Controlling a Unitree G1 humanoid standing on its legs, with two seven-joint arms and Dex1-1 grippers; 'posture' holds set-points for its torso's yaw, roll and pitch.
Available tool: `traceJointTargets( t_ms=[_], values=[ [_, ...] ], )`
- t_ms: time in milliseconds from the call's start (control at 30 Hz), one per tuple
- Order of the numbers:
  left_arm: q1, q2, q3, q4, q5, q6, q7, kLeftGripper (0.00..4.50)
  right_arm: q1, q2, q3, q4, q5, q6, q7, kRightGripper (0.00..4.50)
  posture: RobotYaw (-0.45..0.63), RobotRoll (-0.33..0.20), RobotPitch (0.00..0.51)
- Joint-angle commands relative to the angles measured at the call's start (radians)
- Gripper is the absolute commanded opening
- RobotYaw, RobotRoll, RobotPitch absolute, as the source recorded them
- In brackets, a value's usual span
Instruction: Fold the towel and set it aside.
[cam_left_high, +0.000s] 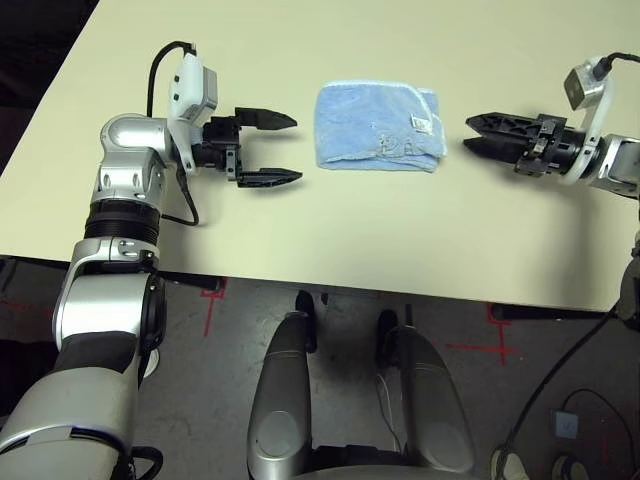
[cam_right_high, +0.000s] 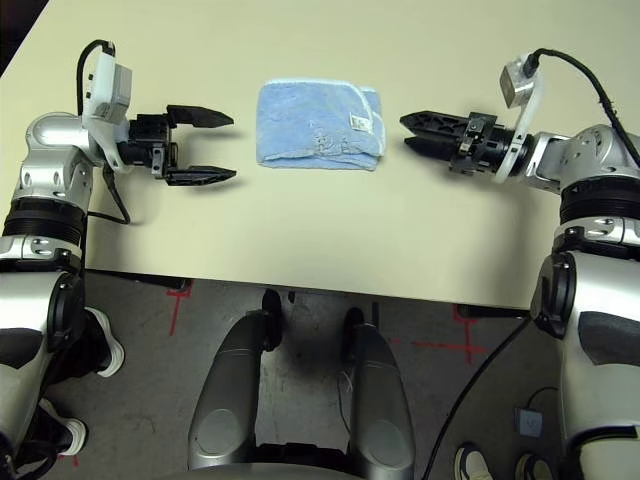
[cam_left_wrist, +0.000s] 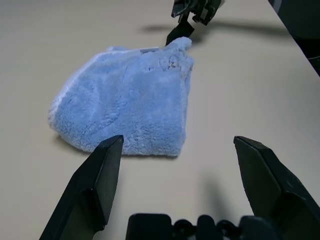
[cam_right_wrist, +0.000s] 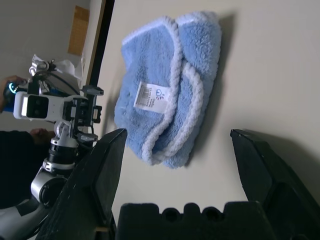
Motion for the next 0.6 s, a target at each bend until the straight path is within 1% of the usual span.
traceJointTargets(
  t_ms=[33,167,300,400,600],
  values=[
    [0.005,-0.005,-0.003,-0.028,-0.011,0.007,-0.006,4.48,-0.003,0.027,0.009,0.0,0.009,0.007,-0.016,4.5,0.07,0.0,0.372],
    [0.002,-0.007,-0.005,-0.029,-0.011,0.012,-0.004,4.48,-0.024,0.099,0.002,0.025,0.0,-0.021,-0.062,4.5,0.08,0.0,0.373],
    [-0.001,-0.008,-0.008,-0.042,-0.009,0.024,-0.001,4.48,-0.067,0.194,-0.016,0.057,-0.003,-0.066,-0.143,4.5,0.1,0.0,0.373],
    [0.001,-0.007,-0.008,-0.058,-0.011,0.037,0.003,4.48,-0.088,0.219,-0.031,0.069,0.001,-0.075,-0.167,4.5,0.1,0.0,0.374],
    [0.007,-0.002,-0.007,-0.07,-0.01,0.048,0.007,4.48,-0.087,0.229,-0.032,0.065,-0.001,-0.081,-0.169,4.5,0.1,0.0,0.374]
  ],
)
